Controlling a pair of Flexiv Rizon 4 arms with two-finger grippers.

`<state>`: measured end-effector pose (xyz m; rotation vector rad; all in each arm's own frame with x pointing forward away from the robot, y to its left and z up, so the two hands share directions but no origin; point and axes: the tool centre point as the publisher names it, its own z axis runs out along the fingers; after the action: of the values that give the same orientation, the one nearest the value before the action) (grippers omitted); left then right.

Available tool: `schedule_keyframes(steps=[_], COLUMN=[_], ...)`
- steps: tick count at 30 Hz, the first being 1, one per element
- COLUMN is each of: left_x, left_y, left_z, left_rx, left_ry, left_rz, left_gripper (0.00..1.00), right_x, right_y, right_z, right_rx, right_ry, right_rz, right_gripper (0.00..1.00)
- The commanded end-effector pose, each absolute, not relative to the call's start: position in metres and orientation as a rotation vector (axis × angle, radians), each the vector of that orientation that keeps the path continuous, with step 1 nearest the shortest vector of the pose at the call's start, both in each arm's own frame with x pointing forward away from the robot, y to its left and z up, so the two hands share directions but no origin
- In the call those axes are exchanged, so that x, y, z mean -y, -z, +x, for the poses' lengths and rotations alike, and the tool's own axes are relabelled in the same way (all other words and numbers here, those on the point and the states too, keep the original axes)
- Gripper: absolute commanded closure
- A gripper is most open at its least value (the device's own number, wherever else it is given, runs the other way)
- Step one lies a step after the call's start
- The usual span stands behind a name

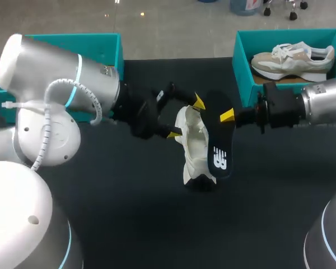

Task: Take the shoe out of the shoebox, open the shoe tongue, remove and reinsert the insole, then place the shoe into the shoebox

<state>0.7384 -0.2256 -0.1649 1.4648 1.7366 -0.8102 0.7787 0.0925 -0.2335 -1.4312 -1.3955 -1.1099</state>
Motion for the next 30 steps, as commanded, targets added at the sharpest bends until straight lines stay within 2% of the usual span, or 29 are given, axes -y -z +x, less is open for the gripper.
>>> schedule_keyframes(steps=[1,15,30], left_x=[0.228,0.228,0.22], left_y=[0.16,0.16,0.146], left_z=[0.738,0.738,0.751], left_rx=[-1.966,-1.966,-2.247], left_ry=[0.601,0.601,0.229], left_rz=[1.657,1.657,2.003], left_gripper=[0.0,0.0,0.0], right_x=[-0.095,-0.112,-0.107], right_y=[0.238,0.255,0.252], right_z=[0.778,0.775,0.772], right_rx=[1.391,1.438,1.457], right_ry=[1.111,1.059,1.03], right_rz=[-1.433,-1.396,-1.402], right_gripper=[1.0,1.0,1.0])
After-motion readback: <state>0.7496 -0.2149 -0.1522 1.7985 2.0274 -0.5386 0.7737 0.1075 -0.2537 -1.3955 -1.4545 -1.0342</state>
